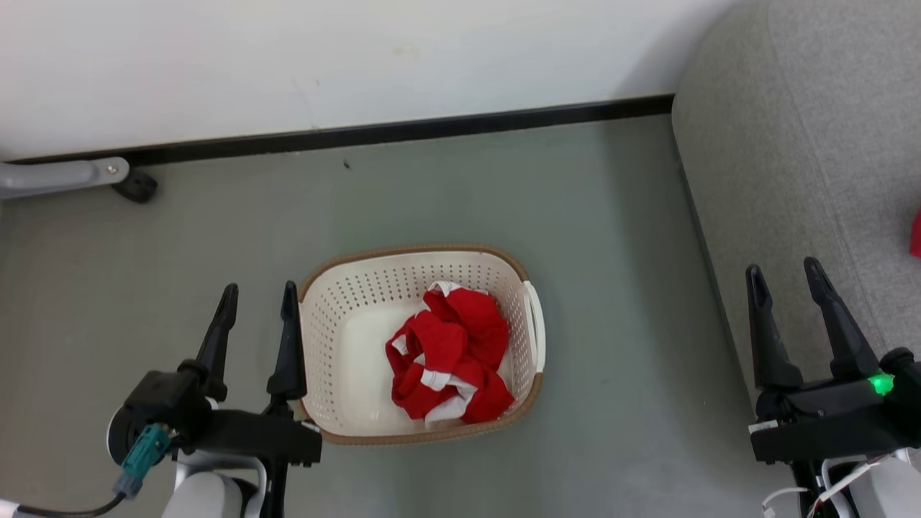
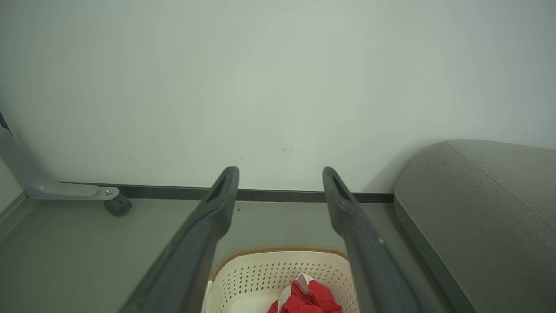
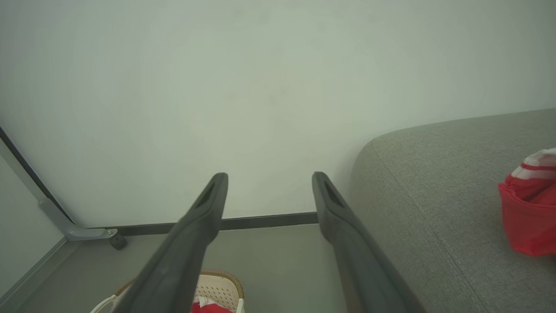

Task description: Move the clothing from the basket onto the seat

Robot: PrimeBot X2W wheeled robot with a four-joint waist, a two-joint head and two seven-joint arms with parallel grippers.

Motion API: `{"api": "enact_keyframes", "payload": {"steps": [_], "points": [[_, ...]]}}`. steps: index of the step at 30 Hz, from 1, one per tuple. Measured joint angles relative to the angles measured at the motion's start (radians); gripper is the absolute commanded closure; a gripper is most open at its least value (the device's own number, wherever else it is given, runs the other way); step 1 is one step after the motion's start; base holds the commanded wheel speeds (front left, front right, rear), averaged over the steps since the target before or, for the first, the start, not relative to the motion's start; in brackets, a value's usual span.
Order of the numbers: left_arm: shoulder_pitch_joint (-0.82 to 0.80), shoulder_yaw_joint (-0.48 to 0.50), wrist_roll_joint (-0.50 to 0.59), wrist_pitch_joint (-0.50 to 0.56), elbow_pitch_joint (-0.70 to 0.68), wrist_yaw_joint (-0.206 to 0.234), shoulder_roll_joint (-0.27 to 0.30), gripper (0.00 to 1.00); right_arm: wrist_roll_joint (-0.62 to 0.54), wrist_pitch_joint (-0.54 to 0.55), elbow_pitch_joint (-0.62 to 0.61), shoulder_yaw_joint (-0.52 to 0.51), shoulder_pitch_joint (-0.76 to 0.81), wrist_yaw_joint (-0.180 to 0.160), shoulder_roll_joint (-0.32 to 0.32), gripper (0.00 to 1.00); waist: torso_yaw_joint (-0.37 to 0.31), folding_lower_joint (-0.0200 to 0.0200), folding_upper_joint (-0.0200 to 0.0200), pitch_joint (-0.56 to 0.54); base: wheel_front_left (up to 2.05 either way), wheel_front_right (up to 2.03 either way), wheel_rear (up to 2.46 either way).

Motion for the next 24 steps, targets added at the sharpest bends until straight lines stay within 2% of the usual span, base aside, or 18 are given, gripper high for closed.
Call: {"api": "enact_keyframes", "payload": {"steps": [7, 17, 24], "points": [[-0.079, -0.019, 0.010, 0.000, 0.024, -0.001, -0.001, 0.00, -0.015, 0.000, -0.010, -0.012, -0.051, 0.010, 0.004, 0.00, -0.013, 0.0000, 0.0000, 0.072, 0.00, 0.00, 0.00], [-0.180, -0.031, 0.017, 0.002, 0.085, -0.035, 0.008, 0.00, -0.024, -0.004, -0.026, -0.025, -0.151, 0.026, 0.006, 0.00, -0.035, 0.0001, 0.0000, 0.180, 0.00, 0.00, 0.00], [-0.235, -0.030, 0.015, 0.029, 0.137, -0.036, 0.005, 0.00, -0.024, -0.007, -0.039, -0.026, -0.219, 0.035, 0.013, 0.00, -0.059, 0.0001, 0.0001, 0.249, 0.00, 0.00, 0.00]]}}
